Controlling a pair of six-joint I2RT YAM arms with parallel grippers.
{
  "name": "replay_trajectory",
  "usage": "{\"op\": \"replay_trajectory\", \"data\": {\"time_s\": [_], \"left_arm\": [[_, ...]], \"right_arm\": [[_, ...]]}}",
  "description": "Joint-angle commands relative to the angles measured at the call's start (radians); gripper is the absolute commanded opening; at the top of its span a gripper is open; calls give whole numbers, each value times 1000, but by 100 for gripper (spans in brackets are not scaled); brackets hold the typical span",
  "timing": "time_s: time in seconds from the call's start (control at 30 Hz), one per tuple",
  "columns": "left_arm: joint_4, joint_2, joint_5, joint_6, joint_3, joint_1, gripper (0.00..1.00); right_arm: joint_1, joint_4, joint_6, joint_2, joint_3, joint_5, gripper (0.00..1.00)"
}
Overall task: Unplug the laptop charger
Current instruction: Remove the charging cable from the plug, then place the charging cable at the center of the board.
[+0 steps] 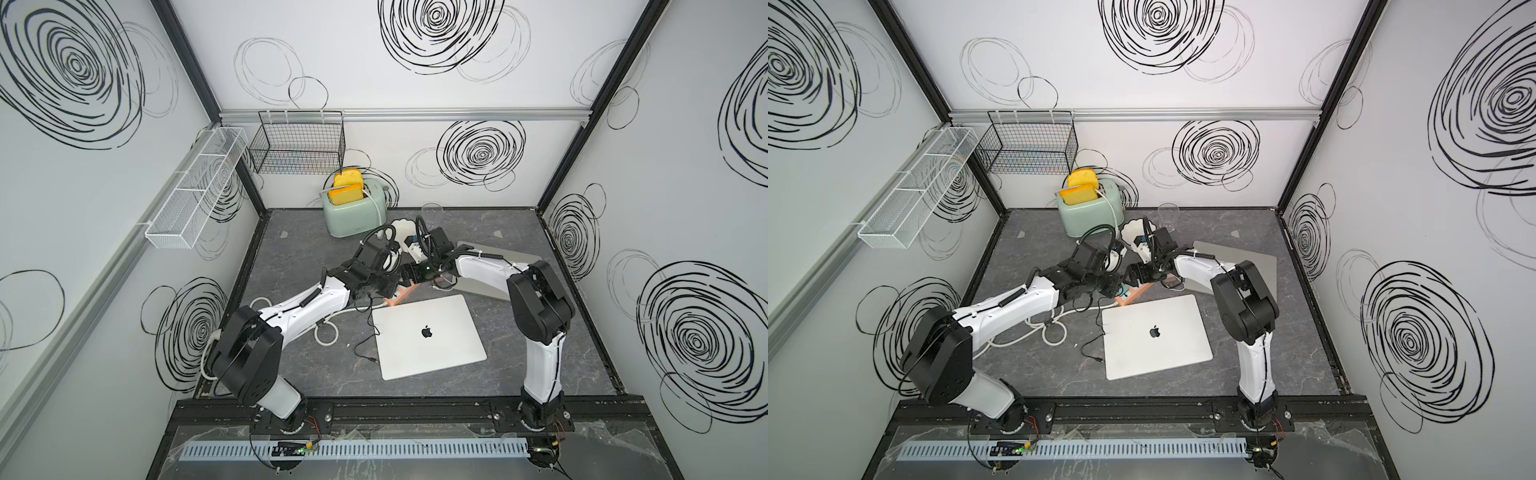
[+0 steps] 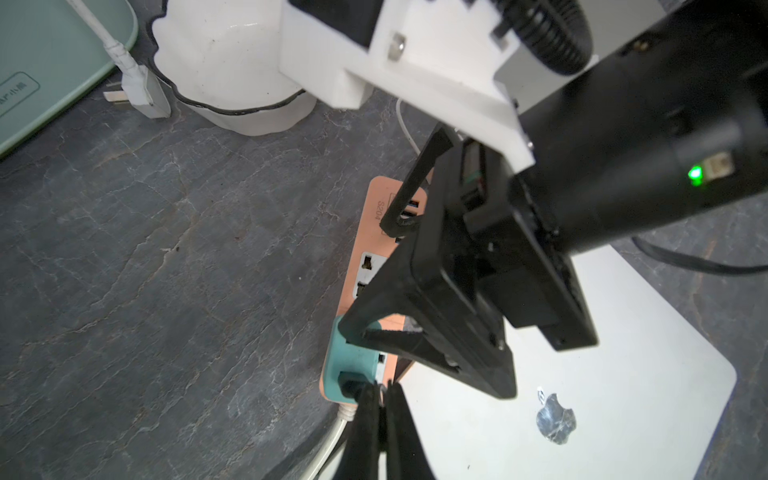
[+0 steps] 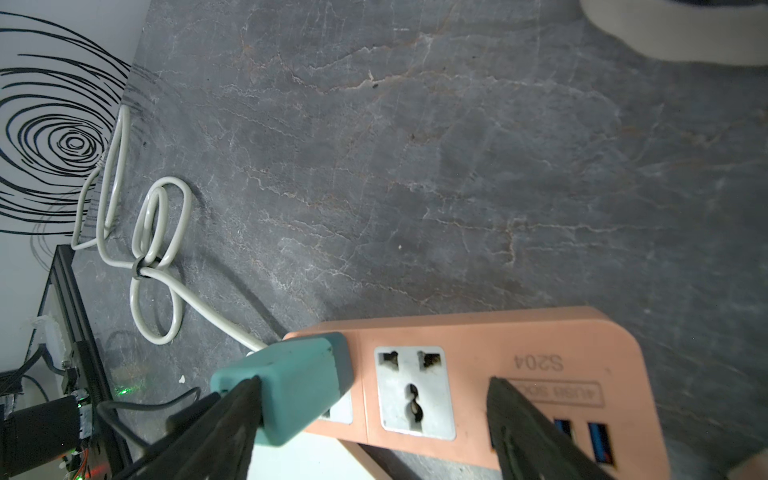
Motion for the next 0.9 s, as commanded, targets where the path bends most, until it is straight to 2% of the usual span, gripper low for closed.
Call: {"op": "replay_trajectory", "data": {"time_s": [0.0, 0.23, 0.53, 0.7, 0.87], "left_arm": [[142, -130, 53, 48, 93, -26, 0], [167, -138, 140, -26, 73, 72, 0], [161, -123, 125, -14, 82, 37, 0], [168, -104, 142, -88, 50, 134, 0], [60, -35, 113, -99, 84, 232, 0]], "right_arm": [[-3, -232, -54, 121, -81, 231, 87], [-2, -239, -59, 125, -81, 235, 87], [-5, -237, -66, 130, -104, 246, 87], [-3, -249, -63, 116, -78, 240, 87], [5, -282, -60, 79, -2, 218, 87]]}}
